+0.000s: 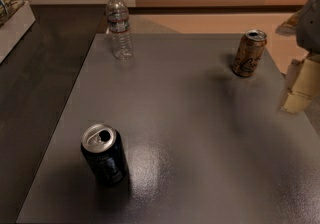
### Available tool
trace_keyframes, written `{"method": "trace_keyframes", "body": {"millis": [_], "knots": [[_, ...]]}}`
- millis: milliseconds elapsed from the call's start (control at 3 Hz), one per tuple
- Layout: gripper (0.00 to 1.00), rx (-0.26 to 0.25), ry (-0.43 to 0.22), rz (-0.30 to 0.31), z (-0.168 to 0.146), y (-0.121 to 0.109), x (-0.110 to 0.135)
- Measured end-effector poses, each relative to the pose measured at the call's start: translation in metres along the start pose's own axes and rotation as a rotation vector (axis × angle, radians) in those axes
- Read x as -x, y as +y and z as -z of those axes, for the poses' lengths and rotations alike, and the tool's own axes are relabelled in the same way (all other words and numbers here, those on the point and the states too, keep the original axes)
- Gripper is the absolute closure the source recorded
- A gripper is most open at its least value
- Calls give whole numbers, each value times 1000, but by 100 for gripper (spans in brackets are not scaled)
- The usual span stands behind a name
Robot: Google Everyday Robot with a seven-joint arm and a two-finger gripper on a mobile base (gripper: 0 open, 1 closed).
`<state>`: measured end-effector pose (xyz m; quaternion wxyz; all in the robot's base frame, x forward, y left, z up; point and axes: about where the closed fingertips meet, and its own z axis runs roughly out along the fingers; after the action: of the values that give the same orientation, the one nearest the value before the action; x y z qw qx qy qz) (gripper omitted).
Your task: Move orange can near water bottle
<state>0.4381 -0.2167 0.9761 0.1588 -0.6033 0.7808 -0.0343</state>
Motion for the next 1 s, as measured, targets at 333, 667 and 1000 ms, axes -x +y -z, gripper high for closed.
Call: {"method": "trace_keyframes", "body": {"millis": [333,667,1000], "knots": [[0,-3,-3,-1,1,0,0],[0,-13,-54,-15,-1,-12,-1],[0,-19,-139,-74,-8,-35,-7]]}}
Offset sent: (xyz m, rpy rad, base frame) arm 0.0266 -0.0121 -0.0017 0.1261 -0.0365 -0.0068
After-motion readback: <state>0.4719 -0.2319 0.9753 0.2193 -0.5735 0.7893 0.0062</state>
